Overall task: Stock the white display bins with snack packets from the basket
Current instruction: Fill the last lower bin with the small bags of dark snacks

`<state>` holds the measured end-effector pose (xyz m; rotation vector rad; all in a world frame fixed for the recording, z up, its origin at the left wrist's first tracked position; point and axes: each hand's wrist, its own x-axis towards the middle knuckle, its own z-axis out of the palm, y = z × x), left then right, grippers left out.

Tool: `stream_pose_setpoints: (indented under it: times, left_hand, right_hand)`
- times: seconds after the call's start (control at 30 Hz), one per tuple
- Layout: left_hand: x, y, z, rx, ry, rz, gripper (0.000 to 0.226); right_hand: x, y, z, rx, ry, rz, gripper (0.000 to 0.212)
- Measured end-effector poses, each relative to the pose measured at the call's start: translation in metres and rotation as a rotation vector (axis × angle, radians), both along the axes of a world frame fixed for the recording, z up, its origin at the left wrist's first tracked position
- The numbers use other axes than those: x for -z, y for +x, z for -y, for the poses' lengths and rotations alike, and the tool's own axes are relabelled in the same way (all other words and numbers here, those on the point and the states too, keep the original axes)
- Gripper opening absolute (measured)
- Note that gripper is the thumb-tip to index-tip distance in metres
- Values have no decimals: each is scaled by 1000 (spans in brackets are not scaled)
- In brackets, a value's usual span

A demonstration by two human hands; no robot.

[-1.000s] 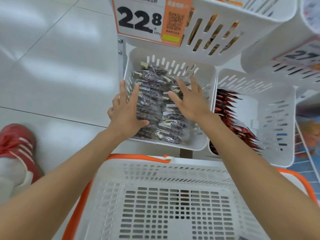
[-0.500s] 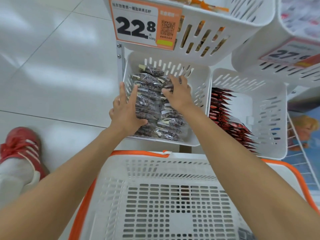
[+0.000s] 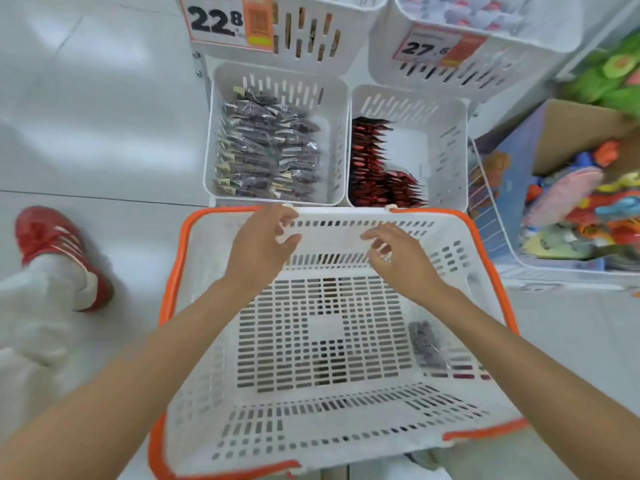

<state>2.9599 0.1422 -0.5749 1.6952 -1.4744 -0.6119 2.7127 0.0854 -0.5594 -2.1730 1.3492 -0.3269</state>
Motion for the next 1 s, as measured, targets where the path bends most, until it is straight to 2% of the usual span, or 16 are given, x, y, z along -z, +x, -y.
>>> stream_pose_setpoints:
  times: [0.07, 0.17, 0.23, 0.3, 0.43, 0.5, 0.57, 0.63, 0.67, 0.73, 0.77, 0.8, 0.87, 0.9, 1.0]
  left_hand:
    - [14, -8, -21, 21, 107, -38, 32]
    - [29, -22, -49, 62, 243, -169, 34]
    - [34, -28, -64, 69, 311, -243, 35]
    - [38, -33, -74, 56, 376, -279, 33]
    - [35, -38, -82, 110, 499, -171, 41]
    - [29, -42, -82, 261, 599, -126, 66]
    - [21, -54, -84, 456, 707, -67, 102]
    - [16, -72, -86, 522, 700, -192, 118]
    - [18, -79, -86, 445, 650, -309, 112]
    - [20, -77, -81, 116, 553, -506, 71]
    - [18, -69, -78, -28, 556, -577, 53]
    - [19, -57, -76, -108, 601, -653, 42]
    - [20, -31, -72, -79, 715, -862, 35]
    - [16, -22, -71, -34, 748, -975, 33]
    - [6, -6, -67, 44, 746, -1131, 33]
  right_hand:
    - [23, -38, -13, -65, 154, -288, 39]
    - [60, -87, -30, -129, 327, -715, 66]
    - [78, -107, -43, -129, 398, -826, 71]
    - [89, -115, -55, -85, 403, -763, 63]
    - [88, -94, -62, 107, 375, -399, 37]
    - [72, -67, -56, 258, 364, -219, 30]
    - [44, -31, -53, 384, 367, -9, 23]
    - [15, 3, -52, 429, 502, 289, 20]
    - [1, 17, -52, 414, 620, 443, 18]
    - [-20, 36, -50, 359, 812, 684, 13]
    - [-26, 40, -47, 346, 822, 740, 13]
    - [-29, 40, -42, 335, 766, 719, 16]
    - [-31, 35, -31, 241, 528, 442, 28]
    - [-28, 32, -26, 161, 473, 317, 38]
    - [-22, 31, -23, -21, 624, 200, 62]
